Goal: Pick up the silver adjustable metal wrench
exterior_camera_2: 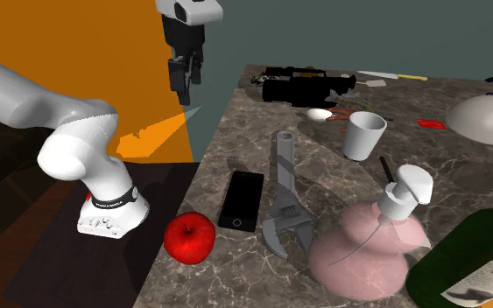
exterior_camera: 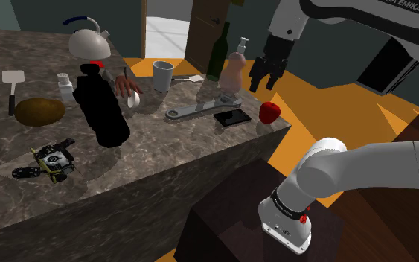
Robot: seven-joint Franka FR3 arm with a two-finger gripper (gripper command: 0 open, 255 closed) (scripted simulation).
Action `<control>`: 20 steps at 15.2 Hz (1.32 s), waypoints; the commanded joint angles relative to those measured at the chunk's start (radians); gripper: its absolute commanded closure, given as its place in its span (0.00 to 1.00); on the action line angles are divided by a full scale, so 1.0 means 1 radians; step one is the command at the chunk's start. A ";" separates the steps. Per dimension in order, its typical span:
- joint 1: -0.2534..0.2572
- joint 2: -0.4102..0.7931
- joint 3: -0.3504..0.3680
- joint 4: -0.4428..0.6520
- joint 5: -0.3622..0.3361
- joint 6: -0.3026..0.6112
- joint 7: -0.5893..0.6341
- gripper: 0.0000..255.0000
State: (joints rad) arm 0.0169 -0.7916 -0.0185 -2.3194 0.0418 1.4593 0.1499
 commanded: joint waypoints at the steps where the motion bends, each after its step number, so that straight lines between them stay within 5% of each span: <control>1: 0.000 0.000 0.000 0.000 0.000 0.000 0.000 0.00; 11: -0.152 0.254 0.177 -0.034 0.076 0.339 0.553 0.00; 20: -0.292 0.542 0.268 0.040 0.022 0.583 1.048 0.00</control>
State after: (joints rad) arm -0.2615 -0.2884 0.2381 -2.2955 0.0740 2.0151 1.1282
